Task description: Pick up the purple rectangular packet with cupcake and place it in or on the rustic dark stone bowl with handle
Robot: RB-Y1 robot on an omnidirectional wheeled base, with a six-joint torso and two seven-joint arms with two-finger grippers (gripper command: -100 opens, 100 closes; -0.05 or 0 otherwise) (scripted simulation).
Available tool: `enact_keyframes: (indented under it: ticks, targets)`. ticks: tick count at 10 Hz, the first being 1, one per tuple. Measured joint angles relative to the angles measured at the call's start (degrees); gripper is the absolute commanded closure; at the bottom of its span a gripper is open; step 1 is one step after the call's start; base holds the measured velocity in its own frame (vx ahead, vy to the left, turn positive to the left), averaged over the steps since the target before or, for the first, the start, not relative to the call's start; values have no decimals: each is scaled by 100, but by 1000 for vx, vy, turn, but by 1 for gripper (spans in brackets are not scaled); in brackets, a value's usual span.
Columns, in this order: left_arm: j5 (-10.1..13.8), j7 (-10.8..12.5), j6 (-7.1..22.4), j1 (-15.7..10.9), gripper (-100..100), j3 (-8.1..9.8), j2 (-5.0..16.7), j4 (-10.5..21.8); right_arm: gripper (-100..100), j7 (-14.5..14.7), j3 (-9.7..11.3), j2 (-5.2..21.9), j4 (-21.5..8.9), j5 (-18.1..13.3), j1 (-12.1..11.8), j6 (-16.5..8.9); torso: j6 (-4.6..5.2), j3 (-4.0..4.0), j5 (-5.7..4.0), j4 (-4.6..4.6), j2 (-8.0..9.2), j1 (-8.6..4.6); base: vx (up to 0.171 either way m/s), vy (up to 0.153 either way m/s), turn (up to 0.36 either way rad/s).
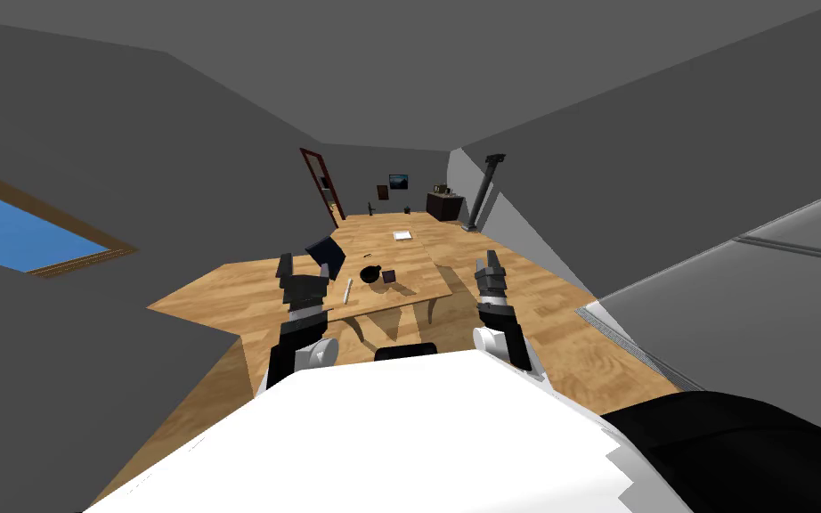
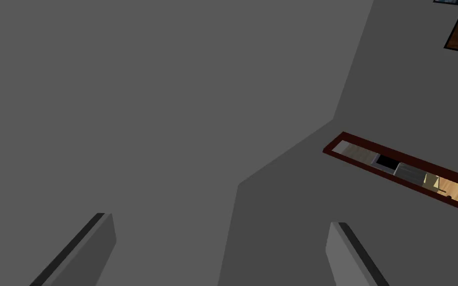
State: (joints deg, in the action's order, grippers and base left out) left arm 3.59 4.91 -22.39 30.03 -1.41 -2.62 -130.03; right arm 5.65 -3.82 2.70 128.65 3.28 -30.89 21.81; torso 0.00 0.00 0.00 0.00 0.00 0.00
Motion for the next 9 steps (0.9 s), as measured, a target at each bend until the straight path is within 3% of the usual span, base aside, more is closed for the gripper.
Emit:
enact_keyframes:
  ticks: [5,8,9]
  targets:
    - [242,194,278,-349,-100,-58,816,304,0,0,0,0,0,0,1,0,2,0,-1,0,1,-4,-3,-13,-131]
    - [584,413,658,-768,-100,-30,1373,756,0,0,0,0,0,0,0,0,2,-2,-2,-1,-3,-10,3,-28,-147]
    - [639,451,739,-874,-100,-30,1451,915,0,0,0,0,0,0,0,0,-1,-3,-2,-1,-4,-8,10,-26,-147]
